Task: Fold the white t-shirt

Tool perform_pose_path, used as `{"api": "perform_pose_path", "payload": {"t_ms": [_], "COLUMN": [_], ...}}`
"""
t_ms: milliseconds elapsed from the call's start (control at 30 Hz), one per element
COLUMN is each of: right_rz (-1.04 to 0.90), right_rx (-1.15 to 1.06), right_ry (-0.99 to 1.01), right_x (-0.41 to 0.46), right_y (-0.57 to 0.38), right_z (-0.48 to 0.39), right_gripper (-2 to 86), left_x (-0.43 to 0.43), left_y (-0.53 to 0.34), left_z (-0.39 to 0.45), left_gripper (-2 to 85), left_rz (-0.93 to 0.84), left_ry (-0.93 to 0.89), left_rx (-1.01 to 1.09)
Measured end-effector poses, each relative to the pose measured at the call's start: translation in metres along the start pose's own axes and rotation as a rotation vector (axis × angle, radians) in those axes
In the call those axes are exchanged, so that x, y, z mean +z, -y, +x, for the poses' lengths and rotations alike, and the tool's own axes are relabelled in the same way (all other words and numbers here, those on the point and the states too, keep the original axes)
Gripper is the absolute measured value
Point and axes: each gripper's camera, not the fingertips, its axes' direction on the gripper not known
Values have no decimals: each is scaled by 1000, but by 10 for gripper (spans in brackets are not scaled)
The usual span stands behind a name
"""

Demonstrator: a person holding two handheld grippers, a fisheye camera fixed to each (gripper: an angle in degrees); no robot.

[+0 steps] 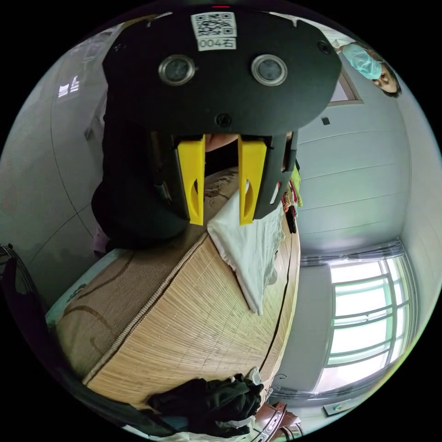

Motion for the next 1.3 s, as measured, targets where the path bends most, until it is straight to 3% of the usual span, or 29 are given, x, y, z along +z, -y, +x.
{"api": "perform_pose_path", "payload": {"t_ms": [200,433,633,833,900,1033,1133,1300], "right_rz": [-103,-130,-141,-129,-67,-142,-175,-184], "right_rx": [-25,-39,-22,-166,-285,-626,-764,-795], "right_ry": [-16,-109,-132,-176,-165,-51,-96,-123], "right_x": [25,39,36,8,1,64,132,191], "right_y": [12,14,15,-11,-32,-93,-125,-138], "right_z": [-7,-5,1,-16,-34,-89,-116,-122], "right_gripper": [114,30,50,48,20,-4,-6,-7], "left_x": [-2,2,3,-32,-66,-93,-22,87], "left_y": [9,18,16,13,11,62,131,176], "left_z": [-19,-45,-86,-126,-144,-96,-13,80], "left_gripper": [26,16,15,17,11,4,2,2], "left_rz": [8,-35,-27,-85,-11,283,205,52], "left_ry": [-3,80,55,-14,-47,-249,-336,-284], "left_rx": [-30,-2,-35,-63,-157,-230,-131,-14]}}
